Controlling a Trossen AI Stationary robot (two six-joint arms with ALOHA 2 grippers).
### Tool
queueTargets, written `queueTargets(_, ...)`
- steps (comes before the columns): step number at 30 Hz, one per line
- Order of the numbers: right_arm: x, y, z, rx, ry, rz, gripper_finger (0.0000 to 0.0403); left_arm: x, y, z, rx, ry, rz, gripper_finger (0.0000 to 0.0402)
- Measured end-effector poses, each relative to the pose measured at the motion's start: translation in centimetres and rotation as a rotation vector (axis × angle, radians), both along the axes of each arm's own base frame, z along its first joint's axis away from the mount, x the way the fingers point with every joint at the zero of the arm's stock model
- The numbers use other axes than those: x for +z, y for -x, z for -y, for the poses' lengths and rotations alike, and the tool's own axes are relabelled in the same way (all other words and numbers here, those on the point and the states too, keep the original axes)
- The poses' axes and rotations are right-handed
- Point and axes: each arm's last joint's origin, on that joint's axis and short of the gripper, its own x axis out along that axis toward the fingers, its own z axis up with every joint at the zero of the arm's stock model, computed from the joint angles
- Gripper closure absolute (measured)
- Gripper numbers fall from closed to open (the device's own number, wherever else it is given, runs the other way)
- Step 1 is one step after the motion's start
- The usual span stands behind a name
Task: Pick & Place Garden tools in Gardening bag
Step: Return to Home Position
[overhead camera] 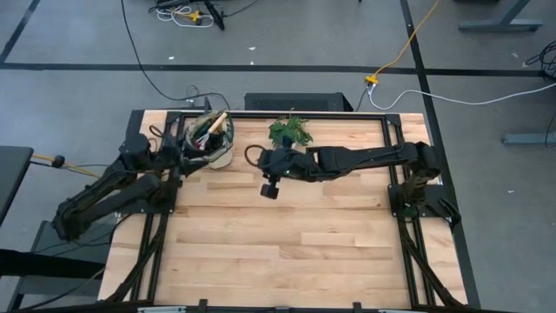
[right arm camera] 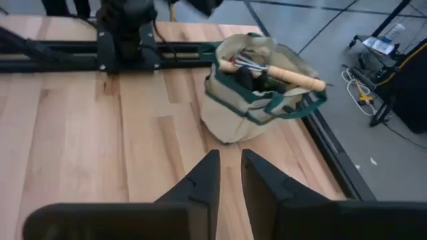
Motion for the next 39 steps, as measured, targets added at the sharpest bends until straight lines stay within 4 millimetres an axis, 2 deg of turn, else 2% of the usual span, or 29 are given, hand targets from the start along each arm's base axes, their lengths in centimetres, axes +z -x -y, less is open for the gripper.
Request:
queueTargets(5, 1.1, 0.7, 0.2, -0.010, -0.009, 0.024, 0.0340, -0.1, 0.1, 1.0, -0.037, -0.006, 0.000, 0.0211)
queueTargets(10, 1.0, 0.9, 0.2, -0.017, -0.018, 0.011, 0.0341, -0.8, 0.1, 1.6, -0.001, -0.002, -0.064, 0.0211)
queueTargets(13, 0.2, 0.9, 0.2, -0.033, -0.018, 0.021, 0.0341, -1.7, -0.4, 1.8, -0.009, -0.001, -0.088, 0.0211)
queueTargets(16, -1.4, 1.4, 0.4, -0.041, -0.027, 0.043, 0.0341, -3.2, -1.1, 2.2, -0.045, 0.021, -0.080, 0.0211)
queueTargets(20, -3.4, 3.8, 0.9, -0.078, -0.086, 0.139, 0.0341, -4.7, -1.8, 2.6, -0.077, 0.033, -0.056, 0.0211)
queueTargets(24, -4.5, 7.3, 1.2, -0.082, -0.123, 0.292, 0.0341, -4.5, -1.9, 2.9, -0.056, 0.017, -0.014, 0.0211)
queueTargets(31, -6.8, 12.9, 1.2, 0.029, -0.193, 0.542, 0.0341, -4.3, -2.0, 3.7, -0.123, -0.086, -0.004, 0.0211)
queueTargets(39, -9.6, 17.2, 1.4, 0.054, -0.198, 0.623, 0.0341, -4.4, -2.0, 3.9, -0.072, -0.121, -0.022, 0.0211)
